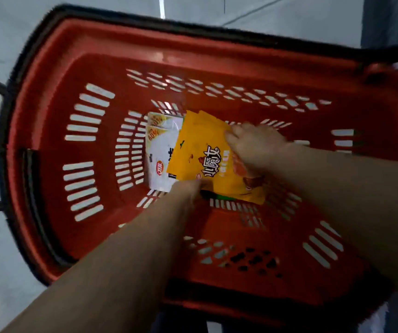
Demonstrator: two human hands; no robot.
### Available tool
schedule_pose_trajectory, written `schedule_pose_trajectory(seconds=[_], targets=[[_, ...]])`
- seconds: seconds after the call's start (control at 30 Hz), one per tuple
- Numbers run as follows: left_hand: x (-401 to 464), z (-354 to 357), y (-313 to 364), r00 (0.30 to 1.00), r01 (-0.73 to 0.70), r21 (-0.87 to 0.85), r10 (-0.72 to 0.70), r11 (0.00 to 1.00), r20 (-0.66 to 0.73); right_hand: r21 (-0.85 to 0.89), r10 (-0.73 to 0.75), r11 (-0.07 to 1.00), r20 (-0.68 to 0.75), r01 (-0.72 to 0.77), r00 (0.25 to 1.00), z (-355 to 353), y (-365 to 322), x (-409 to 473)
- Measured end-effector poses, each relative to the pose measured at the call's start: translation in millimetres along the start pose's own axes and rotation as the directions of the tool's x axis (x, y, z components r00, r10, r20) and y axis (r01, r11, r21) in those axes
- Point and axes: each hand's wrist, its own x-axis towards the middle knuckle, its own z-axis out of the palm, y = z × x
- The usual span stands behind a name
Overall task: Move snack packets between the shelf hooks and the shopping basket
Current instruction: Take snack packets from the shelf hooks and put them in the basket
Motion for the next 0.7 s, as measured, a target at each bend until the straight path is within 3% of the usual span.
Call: schedule_pose_trajectory(seconds=[0.2,0.4,0.5,0.6,0.7], targets=[[18,18,-7,0.994,0.099,-0.239,-0.108,0.966,-0.024,0.163,0.107,0.982,-0.098,-0.09,0.989,17,-16,21],[1,-1,-15,0.987,0.096,-0.373,-0.137,0.923,-0.086,0.345,0.164,0.929,-0.052,-0.137,0.985,-4,-4,7],[-5,-17,-12,0.989,0.007,-0.367,-0.06,0.93,-0.134,0.435,0.18,0.888,-0.026,-0.151,0.983,-9,-1,-3],[-18,-36,-7,0.98,-0.104,-0.362,0.034,0.926,-0.195,0.626,0.268,0.748,0.019,-0.22,0.963,-9,1,-18],[-32,-46,0,0.968,-0.214,-0.311,0.158,0.926,-0.196,0.739,0.327,0.645,-0.039,-0.193,0.944,-8,-4,-36]])
